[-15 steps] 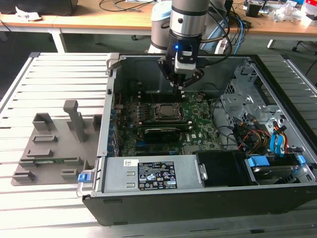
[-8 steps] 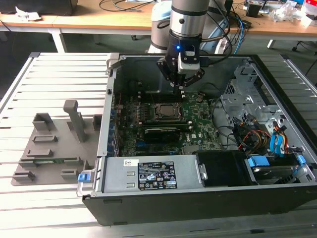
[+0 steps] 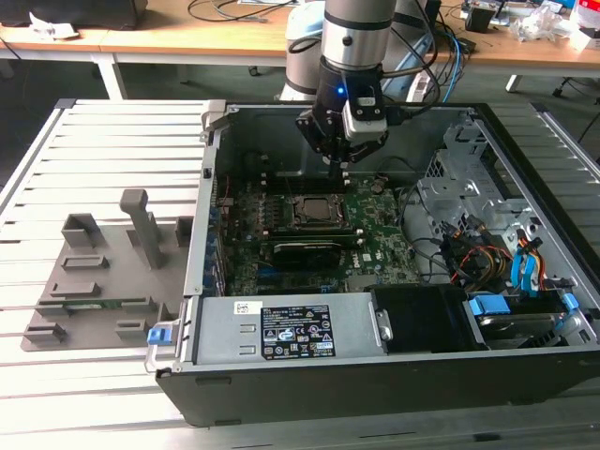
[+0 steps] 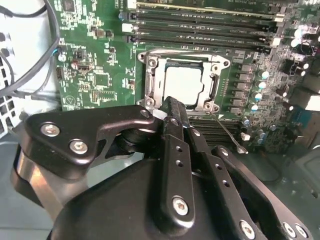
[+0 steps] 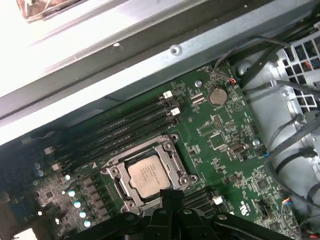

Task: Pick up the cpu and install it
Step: 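Install the first cpu locking lever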

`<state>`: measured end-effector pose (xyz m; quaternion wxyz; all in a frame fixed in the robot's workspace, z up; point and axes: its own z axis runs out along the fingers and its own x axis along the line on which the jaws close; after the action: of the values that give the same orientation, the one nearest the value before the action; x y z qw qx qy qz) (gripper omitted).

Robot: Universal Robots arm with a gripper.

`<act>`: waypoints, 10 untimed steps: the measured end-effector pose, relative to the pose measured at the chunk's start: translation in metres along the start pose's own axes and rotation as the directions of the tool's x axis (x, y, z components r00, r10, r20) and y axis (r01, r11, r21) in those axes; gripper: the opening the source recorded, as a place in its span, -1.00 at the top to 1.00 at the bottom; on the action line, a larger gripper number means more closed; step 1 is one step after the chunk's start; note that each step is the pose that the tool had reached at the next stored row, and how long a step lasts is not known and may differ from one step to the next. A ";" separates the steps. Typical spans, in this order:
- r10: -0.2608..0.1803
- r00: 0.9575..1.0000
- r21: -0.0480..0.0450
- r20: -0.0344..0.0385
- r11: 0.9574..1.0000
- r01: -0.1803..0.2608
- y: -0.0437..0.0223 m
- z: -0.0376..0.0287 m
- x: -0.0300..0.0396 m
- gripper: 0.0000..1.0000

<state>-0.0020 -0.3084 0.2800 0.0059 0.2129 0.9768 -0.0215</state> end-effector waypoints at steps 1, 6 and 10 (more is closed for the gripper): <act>-0.014 1.000 -0.010 -0.004 1.000 0.014 0.0000 0.0000 0.0000 0.79; -0.084 0.997 -0.016 -0.003 0.996 0.083 0.0000 0.0001 0.0000 0.79; -0.154 0.988 -0.017 0.000 0.988 0.154 0.0000 0.0001 0.0000 0.79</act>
<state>-0.0020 -0.3084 0.2799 0.0054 0.1366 0.9905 -0.0135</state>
